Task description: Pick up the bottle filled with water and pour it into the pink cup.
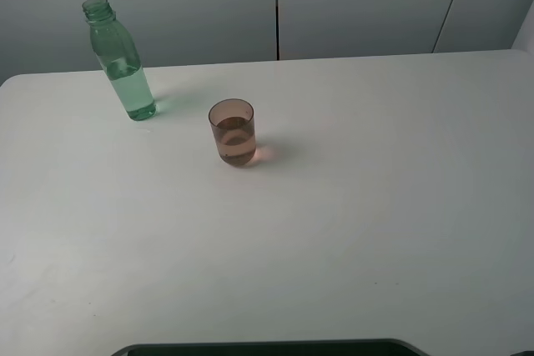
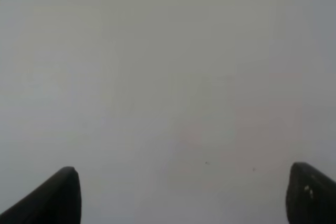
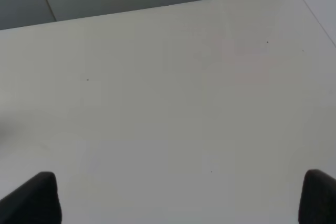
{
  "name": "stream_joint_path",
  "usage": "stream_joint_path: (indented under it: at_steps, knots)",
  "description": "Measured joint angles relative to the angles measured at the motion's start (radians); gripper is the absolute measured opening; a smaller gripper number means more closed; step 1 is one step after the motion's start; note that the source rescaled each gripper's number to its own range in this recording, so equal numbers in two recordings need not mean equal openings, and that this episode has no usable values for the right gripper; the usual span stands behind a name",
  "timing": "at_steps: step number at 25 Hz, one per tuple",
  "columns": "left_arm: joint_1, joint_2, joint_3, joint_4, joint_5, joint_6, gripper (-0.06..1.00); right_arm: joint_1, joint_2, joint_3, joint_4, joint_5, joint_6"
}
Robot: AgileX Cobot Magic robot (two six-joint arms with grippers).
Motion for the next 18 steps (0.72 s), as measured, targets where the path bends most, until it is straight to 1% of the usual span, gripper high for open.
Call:
stream_joint_path:
  at_steps: [4, 8, 13, 15, 18]
  knots:
    - [0.0, -0.14, 0.042, 0.0, -0.011, 0.011, 1.0, 0.0, 0.0, 0.0, 0.0, 0.0, 0.0]
    - [0.0, -0.3, 0.08, 0.003, -0.094, 0.028, 1.0, 0.0, 0.0, 0.0, 0.0, 0.0, 0.0]
    - [0.0, -0.513, 0.144, 0.041, -0.125, 0.034, 1.0, 0.0, 0.0, 0.0, 0.0, 0.0, 0.0]
    - [0.0, -0.568, 0.153, 0.041, -0.128, 0.034, 1.0, 0.0, 0.0, 0.0, 0.0, 0.0, 0.0]
    - [0.0, -0.579, 0.155, 0.038, -0.134, 0.04, 1.0, 0.0, 0.0, 0.0, 0.0, 0.0, 0.0]
